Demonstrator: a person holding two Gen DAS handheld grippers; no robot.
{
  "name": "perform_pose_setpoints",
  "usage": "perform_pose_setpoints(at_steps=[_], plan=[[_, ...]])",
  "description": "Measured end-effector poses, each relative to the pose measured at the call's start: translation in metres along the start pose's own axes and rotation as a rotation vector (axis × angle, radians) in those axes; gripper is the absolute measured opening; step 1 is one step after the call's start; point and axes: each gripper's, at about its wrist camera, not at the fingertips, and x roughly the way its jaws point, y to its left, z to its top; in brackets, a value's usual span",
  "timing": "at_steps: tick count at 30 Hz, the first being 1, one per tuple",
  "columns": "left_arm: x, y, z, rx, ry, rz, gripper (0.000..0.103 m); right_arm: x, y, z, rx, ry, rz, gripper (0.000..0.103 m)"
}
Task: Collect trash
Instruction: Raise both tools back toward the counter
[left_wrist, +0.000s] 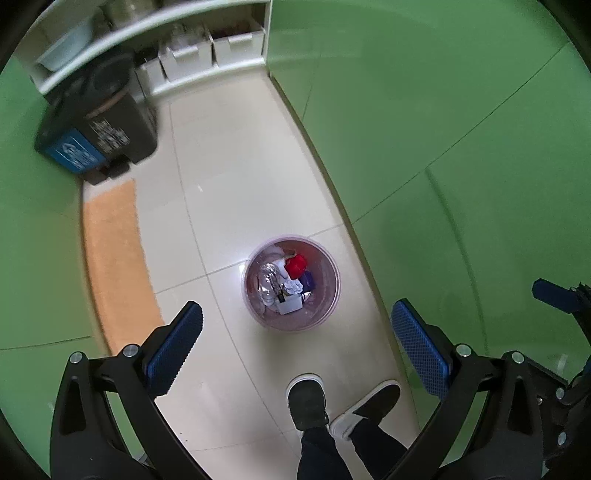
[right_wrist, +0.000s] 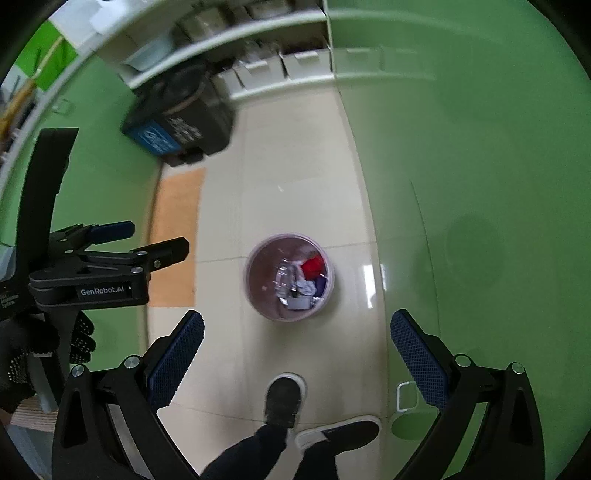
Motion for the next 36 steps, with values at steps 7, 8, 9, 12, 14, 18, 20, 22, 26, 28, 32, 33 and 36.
perform_pose_setpoints(at_steps=[7, 8, 9, 12, 14, 18, 20, 22, 26, 28, 32, 33, 36], plan=[[-0.113, 0.002, 0.005, 0.005, -0.069, 0.023, 0.1, -0.109, 0.04, 0.005, -0.013, -0.086, 0.047, 0.097], [-0.128, 0.0, 0.007, 0.008, -0.08, 0.024, 0.1, -0.121, 0.042, 0.005, -0.012, -0.096, 0.055, 0.097], [-0.148, -0.003, 0.007, 0.015, -0.093, 0.024, 0.1, -0.14, 0.045, 0.005, -0.009, -0.112, 0.072, 0.097], [-0.198, -0.019, 0.008, 0.054, -0.135, 0.018, 0.1, -0.192, 0.044, 0.002, 0.007, -0.17, 0.077, 0.097], [-0.222, -0.031, 0.01, 0.083, -0.161, 0.005, 0.1, -0.228, 0.036, 0.0, 0.035, -0.216, 0.073, 0.097], [-0.269, -0.063, 0.012, 0.142, -0.213, -0.044, 0.1, -0.278, 0.01, -0.01, 0.085, -0.299, 0.017, 0.097], [-0.282, -0.078, 0.014, 0.173, -0.227, -0.067, 0.1, -0.299, -0.01, -0.016, 0.13, -0.334, -0.021, 0.097], [-0.295, -0.1, 0.019, 0.219, -0.247, -0.088, 0.1, -0.316, -0.027, -0.024, 0.17, -0.362, -0.056, 0.097], [-0.313, -0.143, 0.029, 0.305, -0.27, -0.136, 0.1, -0.346, -0.068, -0.044, 0.269, -0.408, -0.126, 0.097], [-0.32, -0.166, 0.035, 0.355, -0.28, -0.153, 0.1, -0.357, -0.084, -0.054, 0.31, -0.426, -0.153, 0.097], [-0.327, -0.207, 0.043, 0.43, -0.291, -0.185, 0.1, -0.376, -0.122, -0.068, 0.402, -0.46, -0.214, 0.097], [-0.328, -0.217, 0.045, 0.444, -0.29, -0.193, 0.1, -0.379, -0.131, -0.07, 0.417, -0.464, -0.222, 0.097], [-0.325, -0.248, 0.053, 0.49, -0.286, -0.208, 0.1, -0.387, -0.16, -0.076, 0.464, -0.47, -0.25, 0.097]])
